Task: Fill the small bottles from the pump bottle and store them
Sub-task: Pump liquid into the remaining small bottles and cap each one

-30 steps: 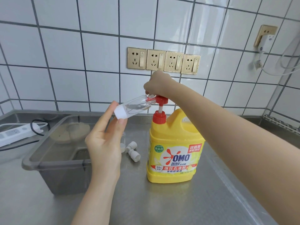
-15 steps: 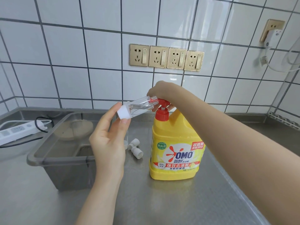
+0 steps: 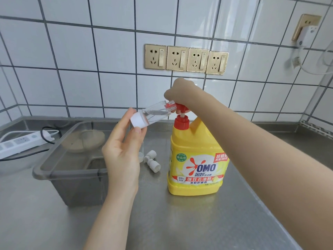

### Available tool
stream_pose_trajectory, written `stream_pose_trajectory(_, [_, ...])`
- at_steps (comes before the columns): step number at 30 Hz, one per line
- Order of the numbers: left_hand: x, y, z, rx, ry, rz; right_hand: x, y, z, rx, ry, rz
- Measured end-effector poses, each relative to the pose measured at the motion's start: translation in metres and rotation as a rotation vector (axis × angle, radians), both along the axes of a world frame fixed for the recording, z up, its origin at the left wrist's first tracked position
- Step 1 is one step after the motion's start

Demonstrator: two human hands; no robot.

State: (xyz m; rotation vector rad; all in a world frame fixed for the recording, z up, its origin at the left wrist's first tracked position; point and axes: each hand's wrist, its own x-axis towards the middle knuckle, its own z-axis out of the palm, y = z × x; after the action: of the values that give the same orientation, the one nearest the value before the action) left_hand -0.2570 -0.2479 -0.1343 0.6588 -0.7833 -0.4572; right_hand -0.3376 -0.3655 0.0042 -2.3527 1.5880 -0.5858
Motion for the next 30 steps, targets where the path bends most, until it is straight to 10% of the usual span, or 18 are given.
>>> stream_pose_trajectory(7, [-0.003, 0.004, 0.008, -0.057, -0.001, -0.057, -0.006, 0.000, 0.016, -0.253, 0.031, 0.012])
stream_pose_trajectory(30, [-0.005, -0.003, -0.003, 0.013, 0.023, -0.004, 0.002, -0.005, -0.013, 0.043, -0.042, -0.061])
